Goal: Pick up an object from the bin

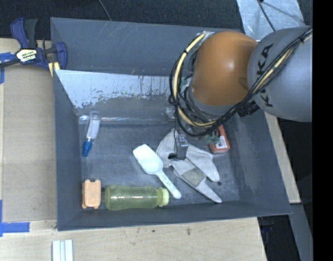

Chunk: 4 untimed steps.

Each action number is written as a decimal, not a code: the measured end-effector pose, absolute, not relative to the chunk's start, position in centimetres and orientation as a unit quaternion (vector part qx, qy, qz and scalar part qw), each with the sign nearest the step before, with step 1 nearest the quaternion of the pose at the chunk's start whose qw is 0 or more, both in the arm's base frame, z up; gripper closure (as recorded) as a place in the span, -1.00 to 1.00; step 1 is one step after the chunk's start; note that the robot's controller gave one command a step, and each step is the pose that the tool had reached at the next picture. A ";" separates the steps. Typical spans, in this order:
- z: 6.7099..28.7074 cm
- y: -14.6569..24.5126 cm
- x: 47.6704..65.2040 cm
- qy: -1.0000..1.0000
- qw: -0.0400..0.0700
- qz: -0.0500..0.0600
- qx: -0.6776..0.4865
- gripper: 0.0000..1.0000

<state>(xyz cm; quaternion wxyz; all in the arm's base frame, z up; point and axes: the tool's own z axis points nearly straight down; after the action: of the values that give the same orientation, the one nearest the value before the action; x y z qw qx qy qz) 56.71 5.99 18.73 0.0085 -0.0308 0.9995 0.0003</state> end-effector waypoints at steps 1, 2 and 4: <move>12.4 5.2 58.6 1.000 0.003 0.000 -0.031 -1.00; 10.9 3.8 56.7 1.000 0.000 0.000 -0.028 -1.00; 7.3 5.1 57.1 0.998 0.003 0.001 -0.057 1.00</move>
Offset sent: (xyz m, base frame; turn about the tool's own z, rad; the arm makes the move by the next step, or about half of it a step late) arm -0.0124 -0.0300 -0.0751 0.0080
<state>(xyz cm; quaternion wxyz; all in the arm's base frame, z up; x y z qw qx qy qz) 57.09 5.11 7.32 0.0027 -0.0567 0.9984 0.0006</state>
